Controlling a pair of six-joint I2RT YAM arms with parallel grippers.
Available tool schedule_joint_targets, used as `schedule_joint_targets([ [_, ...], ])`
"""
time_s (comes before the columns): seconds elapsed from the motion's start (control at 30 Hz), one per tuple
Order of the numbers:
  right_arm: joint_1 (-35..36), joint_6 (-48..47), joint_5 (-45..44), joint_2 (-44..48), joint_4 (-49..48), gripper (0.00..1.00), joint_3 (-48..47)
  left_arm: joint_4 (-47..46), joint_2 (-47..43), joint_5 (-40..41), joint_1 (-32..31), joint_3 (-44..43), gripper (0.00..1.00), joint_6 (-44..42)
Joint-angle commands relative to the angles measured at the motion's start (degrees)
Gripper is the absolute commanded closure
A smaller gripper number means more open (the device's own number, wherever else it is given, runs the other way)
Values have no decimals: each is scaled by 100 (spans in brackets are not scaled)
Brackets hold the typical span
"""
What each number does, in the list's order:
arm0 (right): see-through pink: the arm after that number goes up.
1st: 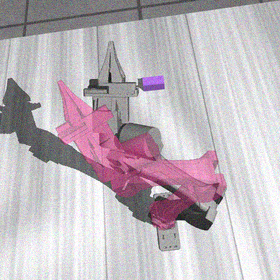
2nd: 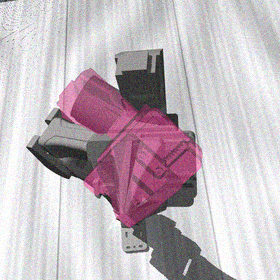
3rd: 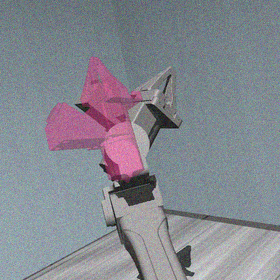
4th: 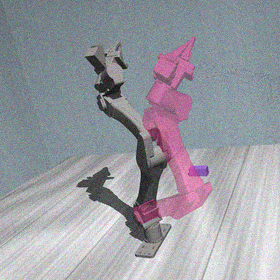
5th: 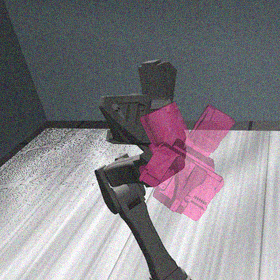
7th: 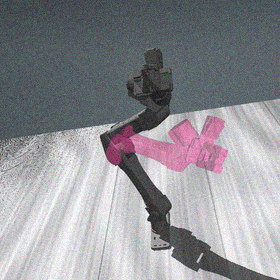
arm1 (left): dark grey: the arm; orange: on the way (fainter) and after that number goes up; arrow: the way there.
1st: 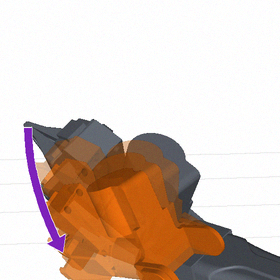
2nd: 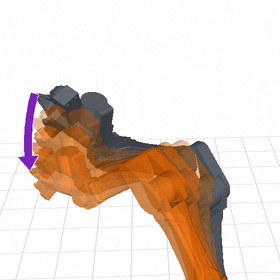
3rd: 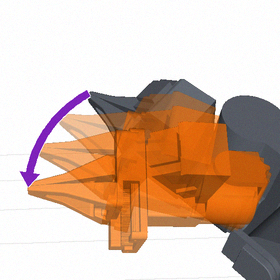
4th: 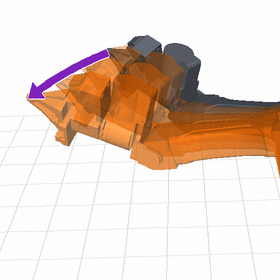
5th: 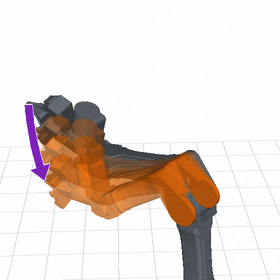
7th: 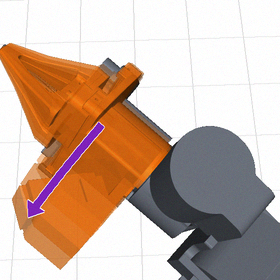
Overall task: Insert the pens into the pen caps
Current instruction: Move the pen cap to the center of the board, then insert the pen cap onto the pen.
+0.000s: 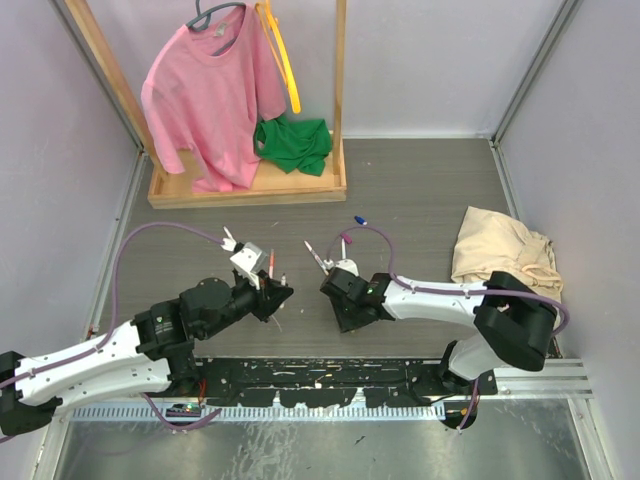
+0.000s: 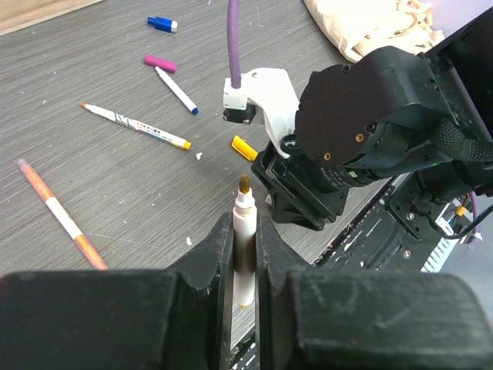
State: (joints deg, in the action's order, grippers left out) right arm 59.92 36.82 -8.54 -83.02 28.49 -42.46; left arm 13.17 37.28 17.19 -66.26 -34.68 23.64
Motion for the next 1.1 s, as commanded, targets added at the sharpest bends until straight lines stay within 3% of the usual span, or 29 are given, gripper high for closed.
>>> schedule_joint_targets([
  [0.0, 26, -125, -201, -205, 80, 63, -272, -132, -117, 152, -1, -213, 100, 63],
  [0.47, 20, -486, -329, -594, 499, 66, -506, -126, -137, 169, -1, -213, 100, 63],
  [0.53, 26, -529, -308, -629, 496, 71, -516, -122, -118, 169, -2, -228, 100, 70],
  [0.63, 22, -569, -349, -562, 484, 86, -535, -109, -81, 153, -1, -265, 100, 71],
  [0.8, 20, -579, -914, 336, 359, 100, -575, -290, -14, 137, -1, -359, 100, 66],
  [1.07, 22, -1021, -1544, 2496, -781, 100, -689, -1649, 848, -442, -1, -572, 100, -490],
])
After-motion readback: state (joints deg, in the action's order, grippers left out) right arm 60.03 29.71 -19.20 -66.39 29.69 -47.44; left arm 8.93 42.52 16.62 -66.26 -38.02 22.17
